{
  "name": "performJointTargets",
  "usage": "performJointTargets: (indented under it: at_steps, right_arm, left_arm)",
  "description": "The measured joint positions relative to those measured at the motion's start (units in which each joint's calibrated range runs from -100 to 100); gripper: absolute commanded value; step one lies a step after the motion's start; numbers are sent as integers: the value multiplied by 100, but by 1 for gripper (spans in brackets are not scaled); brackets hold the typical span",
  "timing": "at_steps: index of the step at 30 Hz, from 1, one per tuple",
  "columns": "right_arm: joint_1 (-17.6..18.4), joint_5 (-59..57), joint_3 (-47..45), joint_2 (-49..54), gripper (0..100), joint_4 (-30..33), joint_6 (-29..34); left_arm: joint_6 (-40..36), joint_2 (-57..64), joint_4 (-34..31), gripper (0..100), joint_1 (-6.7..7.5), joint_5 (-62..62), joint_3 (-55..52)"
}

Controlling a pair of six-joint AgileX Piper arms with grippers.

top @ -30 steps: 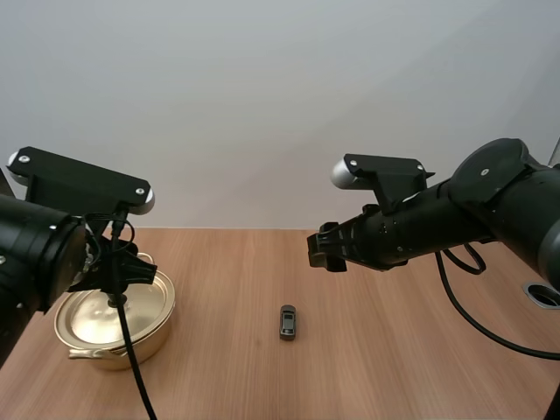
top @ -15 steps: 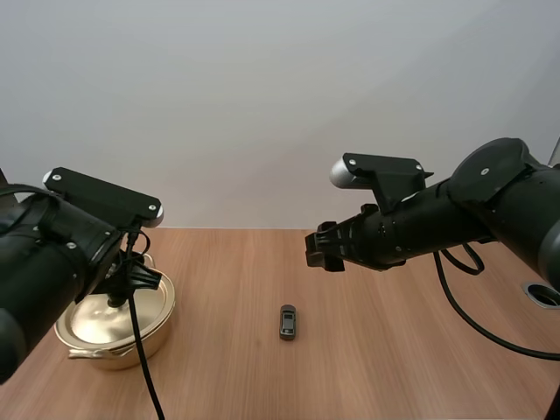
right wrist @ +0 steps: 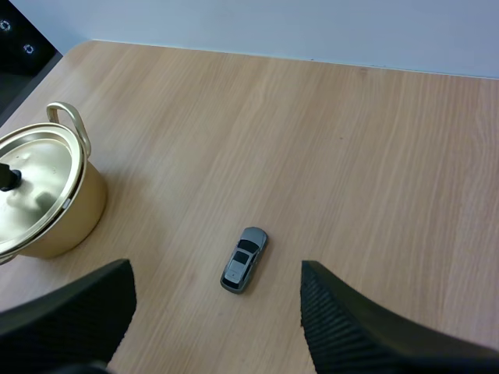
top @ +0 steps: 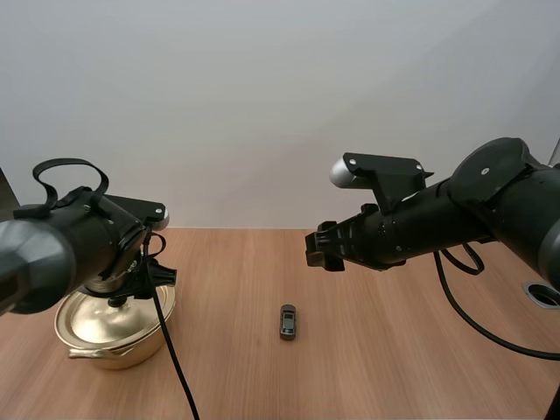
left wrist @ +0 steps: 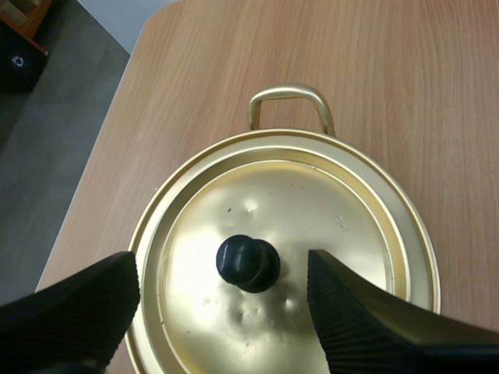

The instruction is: Open the pot, put the car inside, and close it

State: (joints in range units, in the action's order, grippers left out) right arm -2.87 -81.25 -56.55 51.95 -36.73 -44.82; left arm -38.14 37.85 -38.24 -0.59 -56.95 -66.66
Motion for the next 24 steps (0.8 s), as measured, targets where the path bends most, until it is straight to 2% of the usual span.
performJointTargets:
  at_steps: [11,14,21,24]
  right_arm:
    - [0,0,0,0,100,0,0]
    - [0,0,0,0,100,0,0]
    - [0,0,0,0,100,0,0]
    - [0,0,0,0,100,-40,0]
  left_arm:
    - [-133,-174,0,100,-29,766,0]
    - [-133,-174,0,100,-169,950,0]
    - [78,-329,20,100,-631,1388,0]
    - [338,-582,197,100,-680,1320,0]
